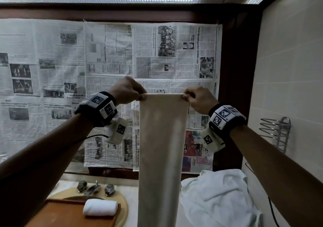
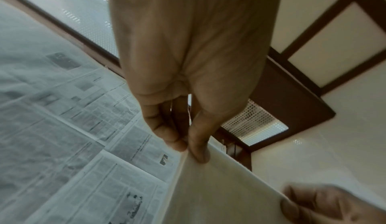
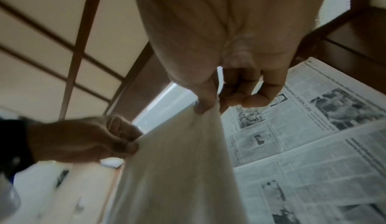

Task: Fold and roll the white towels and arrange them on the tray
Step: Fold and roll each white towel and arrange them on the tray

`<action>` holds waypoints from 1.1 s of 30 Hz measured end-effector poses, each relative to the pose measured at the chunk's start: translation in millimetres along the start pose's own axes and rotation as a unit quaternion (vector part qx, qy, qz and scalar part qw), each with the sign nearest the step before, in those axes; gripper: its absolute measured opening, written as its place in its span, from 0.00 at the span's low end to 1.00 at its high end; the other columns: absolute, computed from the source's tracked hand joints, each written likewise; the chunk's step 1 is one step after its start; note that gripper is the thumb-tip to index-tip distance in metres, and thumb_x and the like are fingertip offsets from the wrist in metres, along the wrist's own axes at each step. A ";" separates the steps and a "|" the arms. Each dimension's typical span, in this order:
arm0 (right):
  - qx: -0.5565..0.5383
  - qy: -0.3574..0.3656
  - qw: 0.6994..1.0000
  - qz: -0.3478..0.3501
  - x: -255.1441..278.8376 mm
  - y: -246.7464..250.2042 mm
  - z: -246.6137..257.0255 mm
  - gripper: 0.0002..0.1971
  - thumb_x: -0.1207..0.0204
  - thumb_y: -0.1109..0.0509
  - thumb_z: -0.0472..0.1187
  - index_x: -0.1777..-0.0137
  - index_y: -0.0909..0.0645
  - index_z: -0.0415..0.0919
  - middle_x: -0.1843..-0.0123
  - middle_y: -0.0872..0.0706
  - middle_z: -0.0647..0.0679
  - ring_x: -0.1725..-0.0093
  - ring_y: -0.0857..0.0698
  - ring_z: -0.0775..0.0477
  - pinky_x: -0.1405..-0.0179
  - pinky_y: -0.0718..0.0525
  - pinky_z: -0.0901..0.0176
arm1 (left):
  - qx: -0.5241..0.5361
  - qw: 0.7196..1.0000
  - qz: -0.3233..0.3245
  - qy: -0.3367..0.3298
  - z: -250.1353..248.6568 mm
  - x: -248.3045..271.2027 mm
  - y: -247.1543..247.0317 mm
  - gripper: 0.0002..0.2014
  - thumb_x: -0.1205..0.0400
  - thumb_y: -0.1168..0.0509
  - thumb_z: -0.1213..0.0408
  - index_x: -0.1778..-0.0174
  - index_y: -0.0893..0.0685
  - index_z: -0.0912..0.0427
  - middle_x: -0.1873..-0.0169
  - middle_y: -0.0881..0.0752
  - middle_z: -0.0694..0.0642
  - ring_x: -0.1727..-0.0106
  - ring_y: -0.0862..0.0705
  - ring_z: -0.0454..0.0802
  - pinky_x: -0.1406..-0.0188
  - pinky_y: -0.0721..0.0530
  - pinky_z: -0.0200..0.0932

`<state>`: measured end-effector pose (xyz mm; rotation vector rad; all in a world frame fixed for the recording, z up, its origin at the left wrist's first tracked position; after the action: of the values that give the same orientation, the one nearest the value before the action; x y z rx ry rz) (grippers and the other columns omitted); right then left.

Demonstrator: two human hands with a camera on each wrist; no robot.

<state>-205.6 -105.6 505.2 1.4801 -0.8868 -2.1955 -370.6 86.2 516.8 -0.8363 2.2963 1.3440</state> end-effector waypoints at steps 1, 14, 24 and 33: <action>-0.027 -0.003 1.000 -0.011 6.1 4.5 2.1 0.08 0.16 0.33 0.43 0.54 0.16 0.41 0.68 0.18 0.53 0.72 0.22 0.56 0.70 0.25 0.62 | 0.031 1.000 -0.002 -0.004 -2.4 4.9 1.2 0.08 0.25 0.24 0.69 0.51 0.08 0.58 0.57 0.08 0.53 0.52 0.11 0.48 0.51 0.13 0.42; -0.177 0.023 0.978 -0.111 58.9 45.0 32.8 0.10 0.13 0.40 0.45 0.52 0.21 0.42 0.65 0.22 0.53 0.69 0.26 0.58 0.72 0.27 0.65 | 0.341 0.940 0.029 0.002 -23.1 53.6 3.8 0.15 0.23 0.25 0.62 0.43 0.12 0.64 0.51 0.09 0.57 0.47 0.10 0.53 0.49 0.13 0.45; -0.165 -0.043 0.985 0.033 127.1 -62.1 -35.7 0.10 0.14 0.37 0.46 0.54 0.20 0.44 0.65 0.19 0.49 0.68 0.23 0.53 0.70 0.23 0.58 | 0.309 0.937 0.109 0.119 58.2 97.7 -103.0 0.16 0.25 0.24 0.66 0.44 0.12 0.68 0.51 0.09 0.61 0.54 0.10 0.52 0.56 0.11 0.43; -0.168 -0.155 0.956 0.181 222.2 -237.3 -113.6 0.09 0.15 0.35 0.45 0.58 0.21 0.46 0.66 0.19 0.53 0.67 0.20 0.49 0.62 0.14 0.35 | 0.233 0.916 0.204 0.254 182.2 163.2 -236.9 0.10 0.25 0.23 0.71 0.50 0.11 0.71 0.58 0.11 0.67 0.60 0.14 0.55 0.68 0.13 0.37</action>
<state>-175.5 -95.8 162.3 0.7610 -0.7541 -2.1876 -341.8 105.3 178.1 -0.6084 3.1593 0.6805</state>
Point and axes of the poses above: each hand's wrist, its own x-axis away from the middle knuckle, its own y-axis out of the back of the hand, z = x × y, the point moved 6 cm from there along -x, towards the middle knuckle
